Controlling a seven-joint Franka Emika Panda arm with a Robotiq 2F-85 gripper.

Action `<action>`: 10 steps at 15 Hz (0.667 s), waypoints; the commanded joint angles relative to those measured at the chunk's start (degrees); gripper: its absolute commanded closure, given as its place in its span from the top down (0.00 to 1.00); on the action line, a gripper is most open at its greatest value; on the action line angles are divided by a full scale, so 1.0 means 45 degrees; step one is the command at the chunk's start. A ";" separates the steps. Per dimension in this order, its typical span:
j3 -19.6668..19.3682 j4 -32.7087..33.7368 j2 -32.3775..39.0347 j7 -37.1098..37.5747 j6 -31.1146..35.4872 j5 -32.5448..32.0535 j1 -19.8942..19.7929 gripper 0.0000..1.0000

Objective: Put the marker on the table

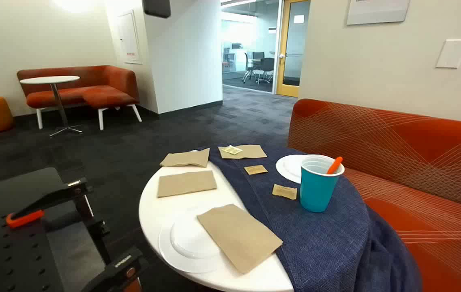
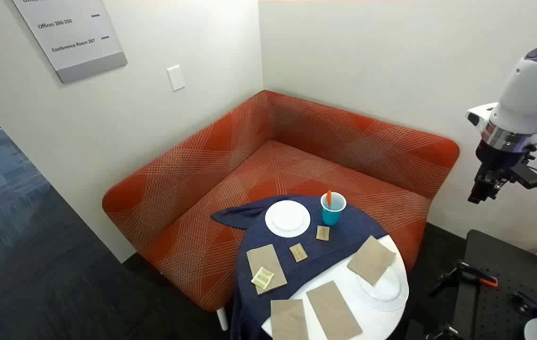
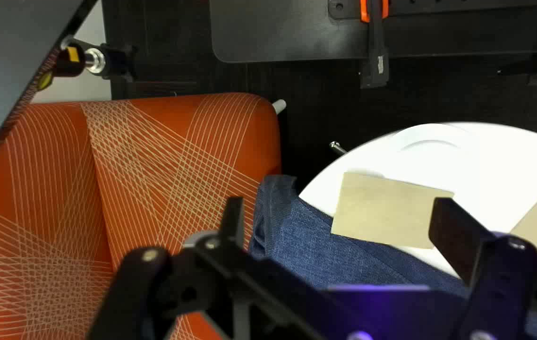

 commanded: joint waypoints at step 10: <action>0.0129 0.0015 0.0774 0.0735 0.1607 -0.0058 0.0167 1.00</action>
